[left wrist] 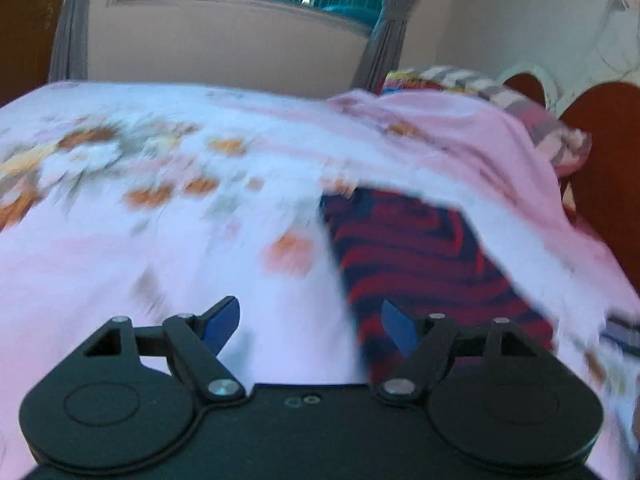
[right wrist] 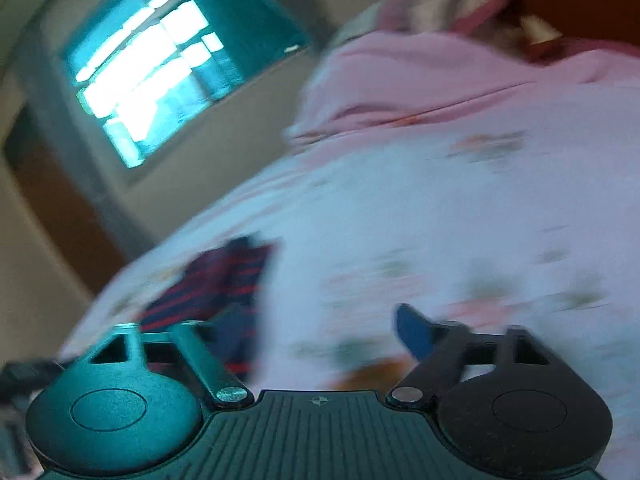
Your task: Fold small clothes
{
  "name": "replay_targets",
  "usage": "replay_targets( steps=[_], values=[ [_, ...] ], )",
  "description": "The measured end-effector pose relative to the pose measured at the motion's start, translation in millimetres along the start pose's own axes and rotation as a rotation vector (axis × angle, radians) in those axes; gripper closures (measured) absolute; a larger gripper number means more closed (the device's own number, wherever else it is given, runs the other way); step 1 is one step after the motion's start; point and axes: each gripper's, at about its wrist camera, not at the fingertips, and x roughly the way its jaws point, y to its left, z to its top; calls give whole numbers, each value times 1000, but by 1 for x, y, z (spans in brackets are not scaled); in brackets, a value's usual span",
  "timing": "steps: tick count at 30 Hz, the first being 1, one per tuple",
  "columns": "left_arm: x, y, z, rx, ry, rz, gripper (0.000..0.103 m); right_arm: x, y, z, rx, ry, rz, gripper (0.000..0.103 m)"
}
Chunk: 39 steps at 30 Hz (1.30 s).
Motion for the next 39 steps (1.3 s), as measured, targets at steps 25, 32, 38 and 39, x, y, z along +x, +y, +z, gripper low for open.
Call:
replay_targets(
  steps=[25,32,38,39],
  values=[
    [34,-44,-39,78,2,11,20,60,102,-1,-50,37,94,97],
    [37,-49,-41,91,13,18,17,81,36,-30,95,172,49,96],
    [26,-39,-35,108,53,-61,18,64,40,-20,12,163,23,96],
    [18,-31,-30,72,31,-92,18,54,47,-15,-36,131,7,96]
  ],
)
